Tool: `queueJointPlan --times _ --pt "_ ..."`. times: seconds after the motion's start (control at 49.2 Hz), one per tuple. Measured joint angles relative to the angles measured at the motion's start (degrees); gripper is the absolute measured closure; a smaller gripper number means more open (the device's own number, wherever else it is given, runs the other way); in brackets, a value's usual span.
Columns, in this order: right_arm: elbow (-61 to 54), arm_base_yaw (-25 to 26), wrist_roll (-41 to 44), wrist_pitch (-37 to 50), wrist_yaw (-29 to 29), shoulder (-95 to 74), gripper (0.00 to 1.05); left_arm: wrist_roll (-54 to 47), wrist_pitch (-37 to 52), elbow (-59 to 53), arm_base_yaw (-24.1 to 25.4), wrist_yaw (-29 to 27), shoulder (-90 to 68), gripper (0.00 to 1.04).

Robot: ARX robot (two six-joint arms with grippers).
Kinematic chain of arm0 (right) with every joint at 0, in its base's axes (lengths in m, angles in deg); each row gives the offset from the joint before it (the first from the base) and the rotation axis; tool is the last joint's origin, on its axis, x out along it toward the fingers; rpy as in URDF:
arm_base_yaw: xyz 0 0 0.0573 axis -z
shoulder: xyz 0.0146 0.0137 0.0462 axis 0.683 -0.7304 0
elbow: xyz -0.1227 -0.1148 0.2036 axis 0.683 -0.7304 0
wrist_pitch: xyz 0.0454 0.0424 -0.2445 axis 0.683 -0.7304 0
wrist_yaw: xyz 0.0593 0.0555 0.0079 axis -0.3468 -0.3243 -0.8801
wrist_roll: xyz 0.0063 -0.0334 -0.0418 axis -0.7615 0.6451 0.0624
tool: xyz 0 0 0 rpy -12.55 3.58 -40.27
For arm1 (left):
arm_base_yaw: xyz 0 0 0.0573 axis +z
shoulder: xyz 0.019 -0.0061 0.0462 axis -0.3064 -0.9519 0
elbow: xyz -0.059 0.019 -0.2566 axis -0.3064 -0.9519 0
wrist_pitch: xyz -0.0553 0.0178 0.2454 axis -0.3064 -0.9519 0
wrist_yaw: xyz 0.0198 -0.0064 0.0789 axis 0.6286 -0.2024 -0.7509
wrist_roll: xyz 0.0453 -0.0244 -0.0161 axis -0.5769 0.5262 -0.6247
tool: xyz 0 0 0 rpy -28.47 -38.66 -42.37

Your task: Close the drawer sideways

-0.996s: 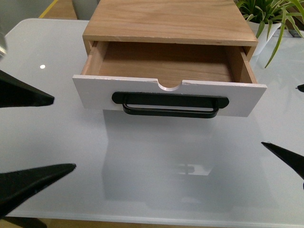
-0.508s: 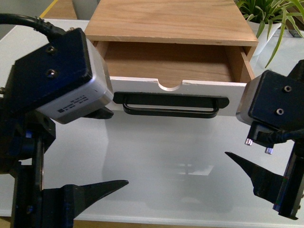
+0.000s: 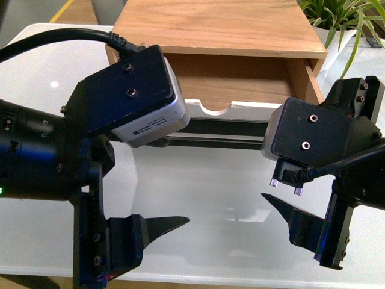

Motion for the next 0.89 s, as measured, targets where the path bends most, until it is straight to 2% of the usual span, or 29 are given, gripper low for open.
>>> queueJointPlan --times 0.895 --pt "4.4 -2.2 0.0 0.5 0.8 -6.2 0.09 -0.5 -1.7 9.0 -0.2 0.0 -9.5 0.09"
